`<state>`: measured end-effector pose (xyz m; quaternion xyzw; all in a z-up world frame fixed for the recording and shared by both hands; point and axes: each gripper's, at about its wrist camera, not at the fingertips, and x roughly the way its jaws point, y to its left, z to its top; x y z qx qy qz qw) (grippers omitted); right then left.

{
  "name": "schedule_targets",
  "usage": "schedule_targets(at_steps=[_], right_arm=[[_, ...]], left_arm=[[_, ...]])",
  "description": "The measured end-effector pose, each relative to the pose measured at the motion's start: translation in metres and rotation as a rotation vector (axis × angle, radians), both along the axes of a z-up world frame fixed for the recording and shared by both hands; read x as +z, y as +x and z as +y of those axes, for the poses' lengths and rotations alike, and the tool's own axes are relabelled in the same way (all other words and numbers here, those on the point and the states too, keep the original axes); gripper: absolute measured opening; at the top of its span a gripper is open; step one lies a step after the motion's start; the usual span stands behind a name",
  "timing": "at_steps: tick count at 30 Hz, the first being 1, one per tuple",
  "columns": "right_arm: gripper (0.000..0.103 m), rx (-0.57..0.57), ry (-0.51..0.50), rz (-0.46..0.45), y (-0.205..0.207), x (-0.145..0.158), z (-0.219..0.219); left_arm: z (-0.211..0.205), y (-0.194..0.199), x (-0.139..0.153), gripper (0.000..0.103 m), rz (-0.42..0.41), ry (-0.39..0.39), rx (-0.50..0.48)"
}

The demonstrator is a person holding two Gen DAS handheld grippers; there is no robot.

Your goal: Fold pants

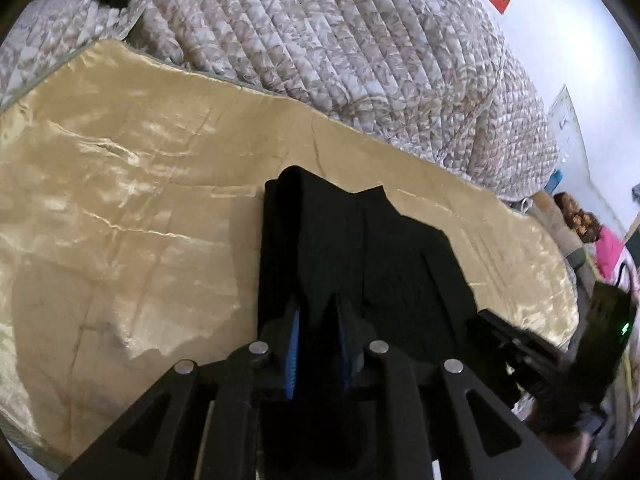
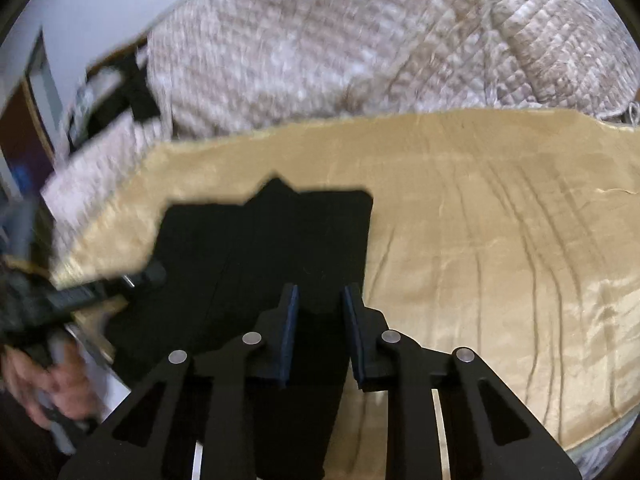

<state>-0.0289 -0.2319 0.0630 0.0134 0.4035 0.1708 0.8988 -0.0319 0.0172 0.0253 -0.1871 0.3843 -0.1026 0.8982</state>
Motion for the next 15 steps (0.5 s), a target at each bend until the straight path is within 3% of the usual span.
schedule_targets(at_steps=[3,5,10,13,15], right_arm=[[0.023,-0.014,0.012,0.000,-0.001,0.008,-0.004],[0.023,-0.017,0.026,-0.011,-0.005,0.013,-0.007],[0.023,0.029,0.056,-0.018,-0.027,0.021,-0.007],[0.023,0.089,0.007,0.037,-0.034,0.005,0.009],[0.023,0.099,-0.030,0.019,-0.036,0.006,0.014]], left_arm=[[0.006,-0.007,0.006,0.021,0.005,-0.011,-0.004],[0.006,-0.017,0.019,0.020,-0.026,0.034,0.006],[-0.004,-0.044,0.045,0.020,-0.115,0.019,-0.051],[-0.024,-0.051,0.034,0.020,-0.079,0.015,-0.139],[-0.032,-0.050,0.017,0.020,-0.018,0.065,-0.143]])
